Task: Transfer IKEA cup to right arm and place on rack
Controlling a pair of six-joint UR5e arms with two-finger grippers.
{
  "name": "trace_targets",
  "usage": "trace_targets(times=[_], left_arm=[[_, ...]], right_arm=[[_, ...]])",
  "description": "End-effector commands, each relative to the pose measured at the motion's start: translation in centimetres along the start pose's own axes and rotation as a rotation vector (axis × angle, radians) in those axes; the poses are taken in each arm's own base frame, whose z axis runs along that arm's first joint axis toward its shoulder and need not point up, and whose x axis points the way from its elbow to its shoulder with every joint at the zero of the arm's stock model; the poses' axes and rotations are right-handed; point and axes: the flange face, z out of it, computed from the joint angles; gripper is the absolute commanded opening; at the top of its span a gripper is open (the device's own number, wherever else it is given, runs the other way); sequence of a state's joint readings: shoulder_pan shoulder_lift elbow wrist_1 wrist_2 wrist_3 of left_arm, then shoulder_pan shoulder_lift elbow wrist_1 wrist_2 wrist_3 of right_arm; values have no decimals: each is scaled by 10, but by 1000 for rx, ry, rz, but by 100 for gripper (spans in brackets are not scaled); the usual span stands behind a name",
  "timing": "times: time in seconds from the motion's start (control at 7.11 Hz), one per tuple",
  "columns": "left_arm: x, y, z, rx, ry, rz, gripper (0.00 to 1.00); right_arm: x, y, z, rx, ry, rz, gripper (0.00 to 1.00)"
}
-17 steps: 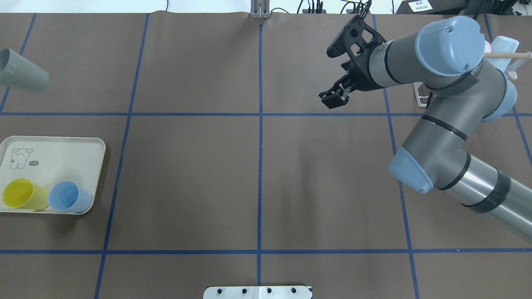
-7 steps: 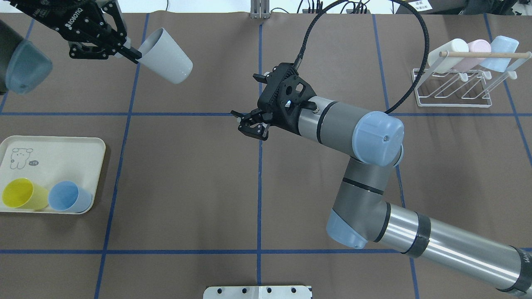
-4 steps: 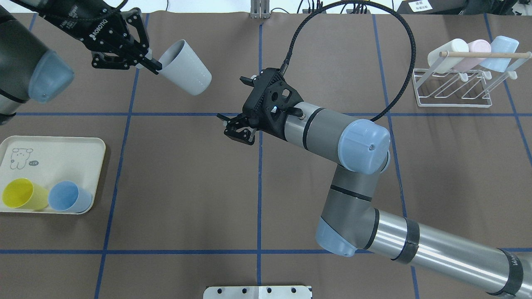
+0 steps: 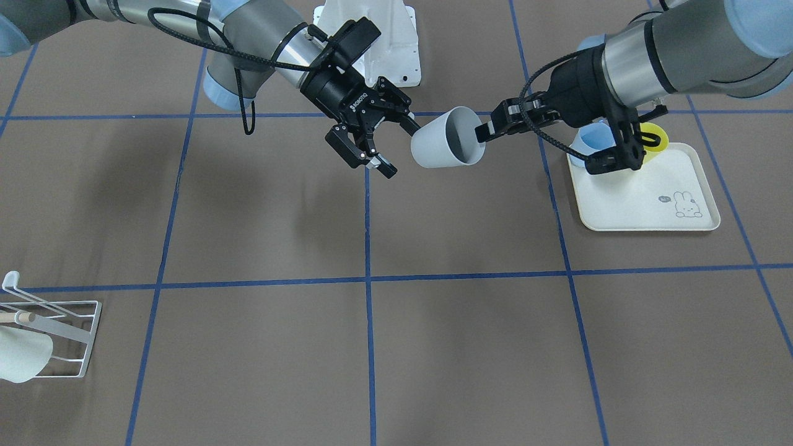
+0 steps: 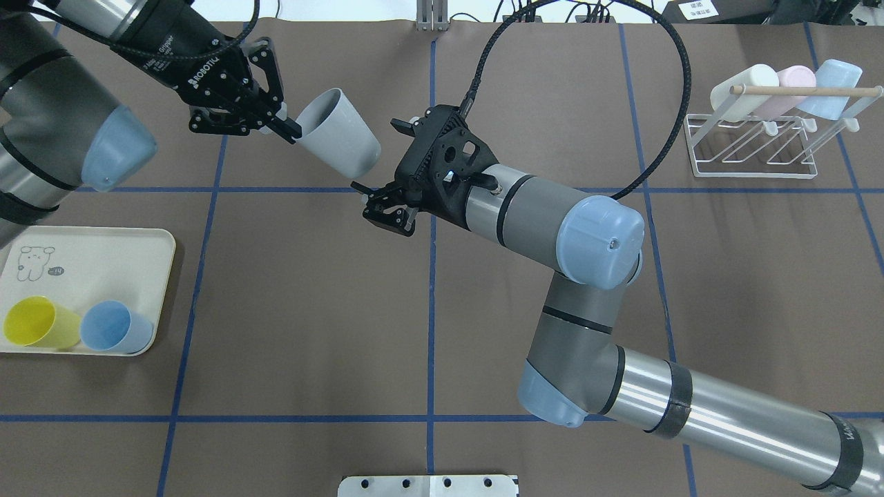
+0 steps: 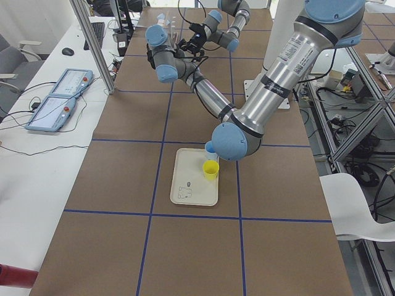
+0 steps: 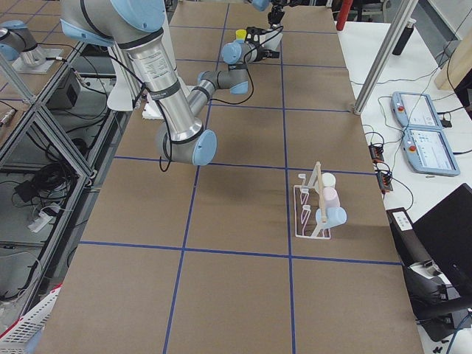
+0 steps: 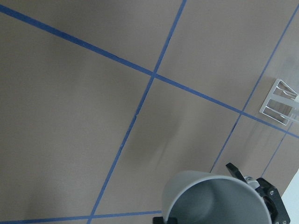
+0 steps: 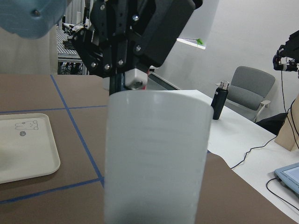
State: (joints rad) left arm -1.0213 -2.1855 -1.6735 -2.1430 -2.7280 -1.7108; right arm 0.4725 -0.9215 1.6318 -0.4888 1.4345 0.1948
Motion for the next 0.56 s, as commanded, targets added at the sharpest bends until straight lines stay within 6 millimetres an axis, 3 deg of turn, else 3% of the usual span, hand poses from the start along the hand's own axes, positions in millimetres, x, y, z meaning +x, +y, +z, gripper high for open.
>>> trace_targets(times=[0.0, 0.42], left_arm=[[5, 4, 9, 2, 0, 10, 0], [6, 7, 13, -4, -1, 13, 0]], right_arm=[[-1, -1, 0, 2, -2, 1, 99], [-3, -1, -1, 3, -5, 2, 99]])
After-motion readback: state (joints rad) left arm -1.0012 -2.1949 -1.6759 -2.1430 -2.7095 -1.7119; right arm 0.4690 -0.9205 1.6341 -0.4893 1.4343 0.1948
